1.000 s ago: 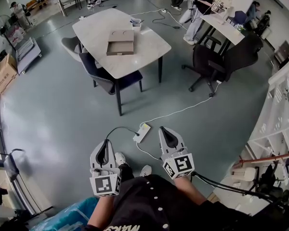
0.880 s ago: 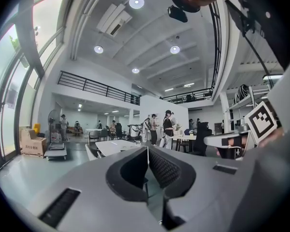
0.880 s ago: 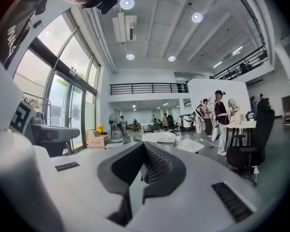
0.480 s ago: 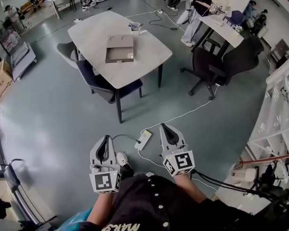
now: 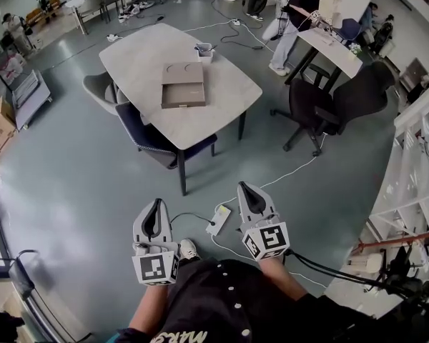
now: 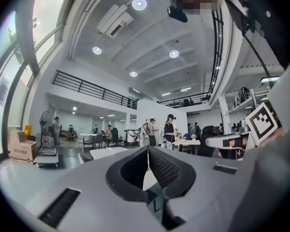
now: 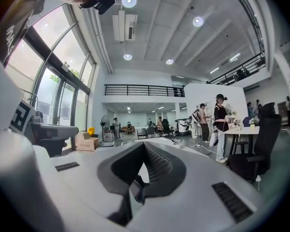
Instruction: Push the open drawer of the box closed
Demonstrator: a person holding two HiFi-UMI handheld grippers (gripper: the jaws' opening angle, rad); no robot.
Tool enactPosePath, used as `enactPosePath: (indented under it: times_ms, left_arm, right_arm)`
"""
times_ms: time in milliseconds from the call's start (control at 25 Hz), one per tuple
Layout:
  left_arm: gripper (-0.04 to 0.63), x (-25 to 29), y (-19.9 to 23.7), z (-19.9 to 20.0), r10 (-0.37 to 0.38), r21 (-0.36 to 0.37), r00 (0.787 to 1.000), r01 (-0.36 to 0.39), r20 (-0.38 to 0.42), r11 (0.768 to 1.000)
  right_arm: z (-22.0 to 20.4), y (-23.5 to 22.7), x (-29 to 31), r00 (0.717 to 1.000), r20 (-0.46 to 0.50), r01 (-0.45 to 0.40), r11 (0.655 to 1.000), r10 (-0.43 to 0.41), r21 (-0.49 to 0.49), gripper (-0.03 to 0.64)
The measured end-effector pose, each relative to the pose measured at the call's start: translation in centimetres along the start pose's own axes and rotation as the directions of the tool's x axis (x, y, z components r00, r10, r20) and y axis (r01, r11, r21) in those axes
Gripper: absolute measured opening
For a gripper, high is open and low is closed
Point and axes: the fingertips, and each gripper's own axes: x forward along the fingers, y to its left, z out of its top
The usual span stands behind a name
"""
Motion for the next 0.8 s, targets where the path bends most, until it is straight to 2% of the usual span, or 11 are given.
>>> enactPosePath:
  times_ms: [400,800]
  left_arm:
    - [0.017,3.3,4.7,-0.7,-0.051,0.0,0.998,0.051,-0.023,0.999]
    - [0.018,5.5,5.0,-1.4,-0.103,-0.014,0.994,0.103,-0.035,0.995]
  right_arm:
    - [-0.6,1.3,4.8,0.998,-0.011,0.065,0.998,-0.064,0.019,-0.003]
    - [-1.1,1.5,7.5,0.997,-0.01,0.083,0.996,-0.083,0.021,-0.003]
